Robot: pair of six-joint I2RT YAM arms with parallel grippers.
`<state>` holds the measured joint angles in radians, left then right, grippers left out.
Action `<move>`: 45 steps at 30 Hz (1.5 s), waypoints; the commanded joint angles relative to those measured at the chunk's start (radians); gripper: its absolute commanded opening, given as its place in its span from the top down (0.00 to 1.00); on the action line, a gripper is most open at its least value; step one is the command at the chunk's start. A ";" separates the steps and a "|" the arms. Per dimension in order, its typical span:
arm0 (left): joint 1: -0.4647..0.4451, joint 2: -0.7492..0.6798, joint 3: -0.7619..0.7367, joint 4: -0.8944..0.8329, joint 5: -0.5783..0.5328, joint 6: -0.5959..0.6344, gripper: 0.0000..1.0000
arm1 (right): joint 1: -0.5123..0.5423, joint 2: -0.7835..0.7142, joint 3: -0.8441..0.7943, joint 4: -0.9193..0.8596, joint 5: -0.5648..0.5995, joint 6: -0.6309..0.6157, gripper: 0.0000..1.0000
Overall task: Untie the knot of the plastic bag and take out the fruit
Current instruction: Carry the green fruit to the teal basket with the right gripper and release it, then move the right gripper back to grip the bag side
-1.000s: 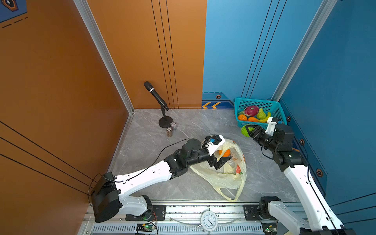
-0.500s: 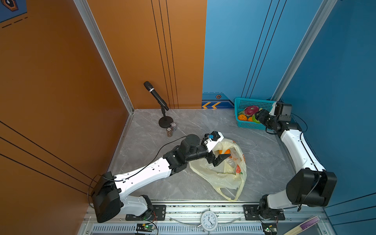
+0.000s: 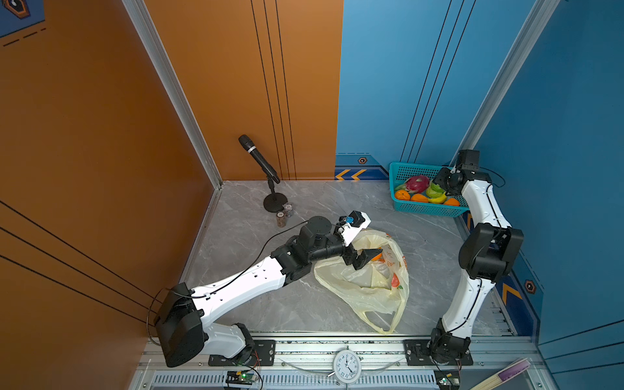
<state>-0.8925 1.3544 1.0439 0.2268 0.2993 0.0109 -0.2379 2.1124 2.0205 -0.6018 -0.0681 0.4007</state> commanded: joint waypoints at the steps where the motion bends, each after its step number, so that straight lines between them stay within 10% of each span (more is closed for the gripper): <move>1: 0.017 -0.003 0.023 -0.015 0.010 -0.006 0.02 | -0.011 0.114 0.144 -0.125 0.048 -0.034 0.56; 15: 0.031 0.029 0.050 -0.062 -0.011 -0.026 0.02 | -0.024 0.412 0.421 -0.212 0.078 -0.041 0.55; 23: 0.028 0.043 0.069 -0.084 -0.022 -0.058 0.02 | -0.016 0.402 0.425 -0.230 0.039 -0.006 0.32; 33: -0.020 0.030 0.080 -0.149 -0.056 -0.050 0.02 | 0.007 0.131 0.328 -0.256 0.052 -0.013 0.12; 45: -0.081 0.006 0.034 -0.189 -0.112 -0.090 0.08 | 0.064 -0.514 -0.232 -0.123 -0.053 0.000 0.10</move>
<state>-0.9600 1.3834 1.0924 0.0597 0.2230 -0.0532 -0.1944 1.6730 1.8931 -0.7551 -0.0799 0.3927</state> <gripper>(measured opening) 0.928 0.897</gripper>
